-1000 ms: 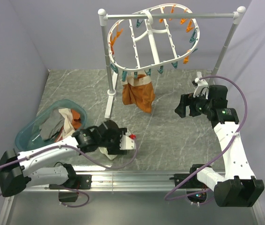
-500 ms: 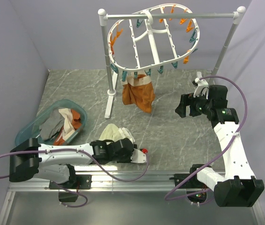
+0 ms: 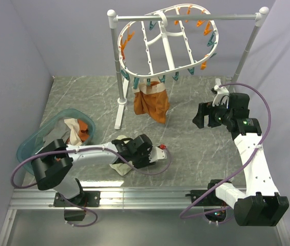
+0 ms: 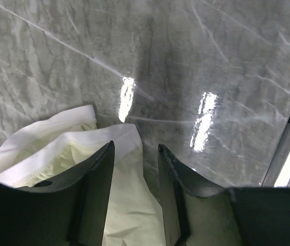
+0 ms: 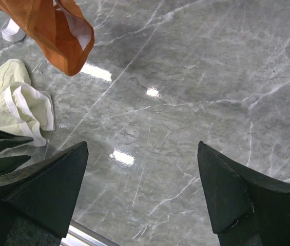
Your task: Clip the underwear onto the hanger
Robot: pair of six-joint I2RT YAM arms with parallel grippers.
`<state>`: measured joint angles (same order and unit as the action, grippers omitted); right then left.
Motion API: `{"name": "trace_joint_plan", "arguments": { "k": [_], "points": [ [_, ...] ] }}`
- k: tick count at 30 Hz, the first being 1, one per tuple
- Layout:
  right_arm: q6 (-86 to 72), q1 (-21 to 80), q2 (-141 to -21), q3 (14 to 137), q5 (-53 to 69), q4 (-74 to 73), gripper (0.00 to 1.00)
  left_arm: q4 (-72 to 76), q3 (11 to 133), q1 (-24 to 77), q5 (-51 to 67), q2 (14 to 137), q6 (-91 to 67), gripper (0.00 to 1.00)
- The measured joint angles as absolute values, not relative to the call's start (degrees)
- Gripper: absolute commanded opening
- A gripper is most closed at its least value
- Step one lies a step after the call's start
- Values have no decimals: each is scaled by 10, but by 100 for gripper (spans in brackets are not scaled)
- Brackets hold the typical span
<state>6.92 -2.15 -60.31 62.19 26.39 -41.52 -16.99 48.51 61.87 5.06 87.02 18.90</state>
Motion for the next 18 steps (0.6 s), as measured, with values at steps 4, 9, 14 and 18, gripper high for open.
{"name": "trace_joint_plan", "arguments": {
  "k": [4,9,14,18],
  "points": [
    [70,-22,-603,619,262,-414,93,-170,499,608,63,900,189,41],
    [72,-23,-603,615,258,-416,93,-174,499,608,78,916,194,42],
    [74,-26,-603,614,257,-415,93,-169,503,607,83,932,196,18],
    [75,-27,-603,611,258,-411,91,-168,514,603,85,941,201,4]
  ]
}}
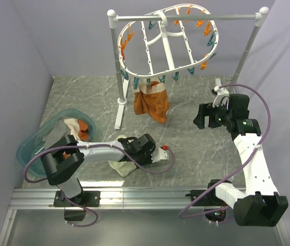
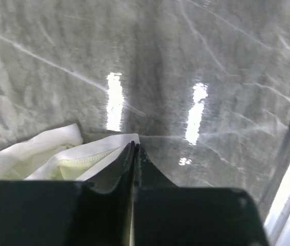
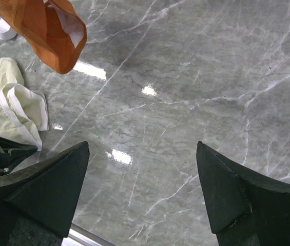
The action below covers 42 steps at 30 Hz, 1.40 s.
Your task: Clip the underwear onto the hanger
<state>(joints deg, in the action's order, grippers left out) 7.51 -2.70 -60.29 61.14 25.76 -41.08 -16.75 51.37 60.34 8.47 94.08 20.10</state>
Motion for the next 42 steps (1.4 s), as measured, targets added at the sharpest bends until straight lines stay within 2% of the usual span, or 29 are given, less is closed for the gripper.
{"name": "trace_joint_plan", "arguments": {
  "k": [1,5,11,18,23,26,29,32,33,35,37,42],
  "points": [
    [77,-28,-602,608,260,-407,91,-171,516,603,87,941,202,0],
    [86,-30,-598,582,268,-393,90,-234,535,604,114,930,202,0],
    [101,-32,-595,555,313,-363,90,-354,635,604,158,820,201,0],
    [135,-32,-587,503,414,-290,89,-393,813,604,234,736,217,0],
    [229,-32,-580,472,483,-285,88,-404,829,604,286,684,242,0],
    [303,-33,-588,481,505,-310,87,-405,800,600,296,643,258,0],
    [359,-33,-622,510,515,-353,85,-398,721,576,307,596,280,0],
    [397,-32,-678,549,522,-396,77,-386,594,542,306,562,309,0],
    [406,-31,-704,563,522,-412,71,-378,562,536,305,558,314,0],
    [413,-27,-741,578,519,-432,67,-363,455,511,300,567,337,0],
    [413,-18,-776,583,511,-449,66,-361,399,487,296,581,353,0],
    [350,36,-798,577,464,-456,61,-335,361,416,291,602,396,0]
  ]
}}
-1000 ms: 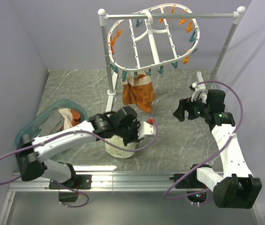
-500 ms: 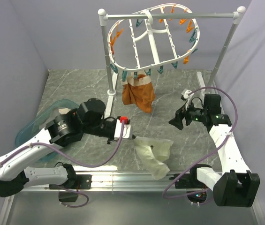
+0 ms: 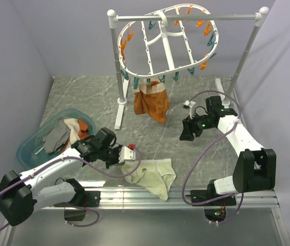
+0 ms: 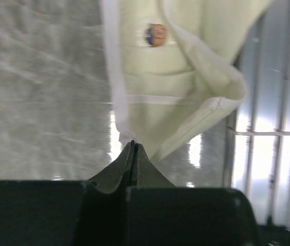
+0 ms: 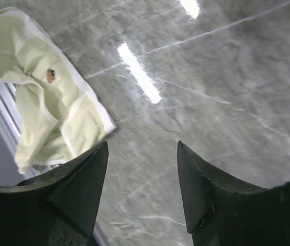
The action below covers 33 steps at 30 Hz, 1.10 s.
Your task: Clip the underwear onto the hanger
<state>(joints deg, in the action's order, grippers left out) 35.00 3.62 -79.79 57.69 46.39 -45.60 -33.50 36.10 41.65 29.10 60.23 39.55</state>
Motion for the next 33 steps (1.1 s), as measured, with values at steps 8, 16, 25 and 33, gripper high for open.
{"name": "trace_joint_plan", "arguments": {
  "k": [8,16,25,33],
  "points": [
    [196,107,-852,576,389,-433,51,-286,364,376,307,617,428,0],
    [73,190,-896,555,333,-416,49,-267,366,376,317,611,423,0],
    [34,239,-997,555,316,-444,51,-252,377,375,324,611,411,0],
    [15,241,-1019,556,334,-458,31,-234,377,368,335,613,398,0]
  ]
}}
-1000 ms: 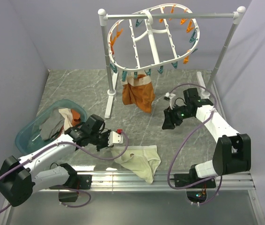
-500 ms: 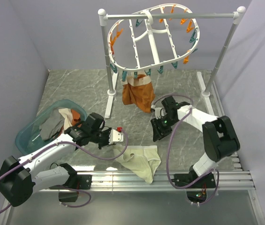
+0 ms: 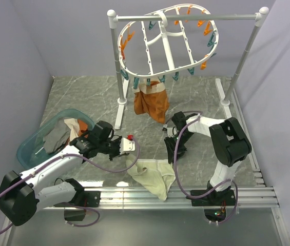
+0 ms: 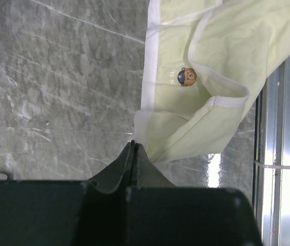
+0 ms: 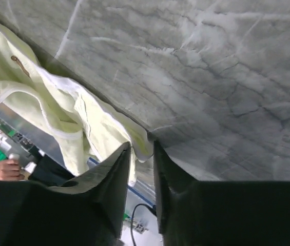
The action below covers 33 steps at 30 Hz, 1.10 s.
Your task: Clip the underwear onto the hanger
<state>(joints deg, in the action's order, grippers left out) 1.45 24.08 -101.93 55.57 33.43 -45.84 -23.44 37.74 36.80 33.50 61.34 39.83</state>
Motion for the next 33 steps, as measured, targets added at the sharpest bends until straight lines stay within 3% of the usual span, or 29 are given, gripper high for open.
{"name": "trace_joint_plan", "arguments": {
  "k": [5,10,18,26,28,29,33],
  "points": [
    [14,243,-1025,555,325,-457,0,-227,377,358,343,613,378,0],
    [13,211,-984,552,311,-459,0,-221,377,353,352,612,361,0],
    [17,36,-794,555,284,-464,0,-198,375,351,390,578,342,0],
    [88,11,-628,555,261,-467,0,-125,401,351,394,593,254,1],
    [106,9,-584,556,259,-467,0,-109,427,352,397,604,235,26],
    [117,8,-569,556,259,-467,0,-98,436,357,393,610,223,31],
    [138,8,-580,556,256,-467,0,-21,433,417,342,647,192,35]
  ]
}}
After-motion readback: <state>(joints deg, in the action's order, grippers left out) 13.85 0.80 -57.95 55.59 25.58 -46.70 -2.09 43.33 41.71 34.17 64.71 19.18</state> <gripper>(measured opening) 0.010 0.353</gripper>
